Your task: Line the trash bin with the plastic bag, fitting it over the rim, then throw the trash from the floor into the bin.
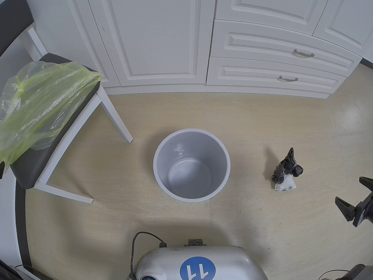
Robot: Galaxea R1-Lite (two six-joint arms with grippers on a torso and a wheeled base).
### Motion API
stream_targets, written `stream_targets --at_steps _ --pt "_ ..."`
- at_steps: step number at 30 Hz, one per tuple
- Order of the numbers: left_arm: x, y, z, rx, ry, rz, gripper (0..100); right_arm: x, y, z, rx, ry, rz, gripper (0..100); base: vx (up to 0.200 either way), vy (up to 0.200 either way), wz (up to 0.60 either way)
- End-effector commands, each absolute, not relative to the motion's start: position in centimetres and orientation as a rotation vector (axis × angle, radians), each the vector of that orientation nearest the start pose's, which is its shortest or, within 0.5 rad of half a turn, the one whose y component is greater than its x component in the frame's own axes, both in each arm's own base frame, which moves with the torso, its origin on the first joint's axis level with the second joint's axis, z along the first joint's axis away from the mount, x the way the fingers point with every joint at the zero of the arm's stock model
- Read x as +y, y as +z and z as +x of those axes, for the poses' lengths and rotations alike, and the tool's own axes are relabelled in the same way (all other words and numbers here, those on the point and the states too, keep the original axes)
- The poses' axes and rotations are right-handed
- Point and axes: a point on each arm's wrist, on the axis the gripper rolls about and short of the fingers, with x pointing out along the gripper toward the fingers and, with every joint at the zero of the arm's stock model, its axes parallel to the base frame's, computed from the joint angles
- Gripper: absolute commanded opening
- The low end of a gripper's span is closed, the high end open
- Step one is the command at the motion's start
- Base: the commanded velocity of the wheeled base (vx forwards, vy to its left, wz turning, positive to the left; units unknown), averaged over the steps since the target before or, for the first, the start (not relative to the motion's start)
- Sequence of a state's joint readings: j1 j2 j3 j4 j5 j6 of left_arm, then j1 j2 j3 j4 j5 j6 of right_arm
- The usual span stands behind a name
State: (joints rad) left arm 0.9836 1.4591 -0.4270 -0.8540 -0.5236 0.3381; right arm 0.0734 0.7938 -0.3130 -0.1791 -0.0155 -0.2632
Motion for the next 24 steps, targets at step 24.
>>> stream_targets --at_steps 24 --pt "20.5 17.8 15.8 -0.038 0.441 0.090 100 0.7 16.8 7.5 0.284 0.123 -0.280 100 0.000 0.000 0.00"
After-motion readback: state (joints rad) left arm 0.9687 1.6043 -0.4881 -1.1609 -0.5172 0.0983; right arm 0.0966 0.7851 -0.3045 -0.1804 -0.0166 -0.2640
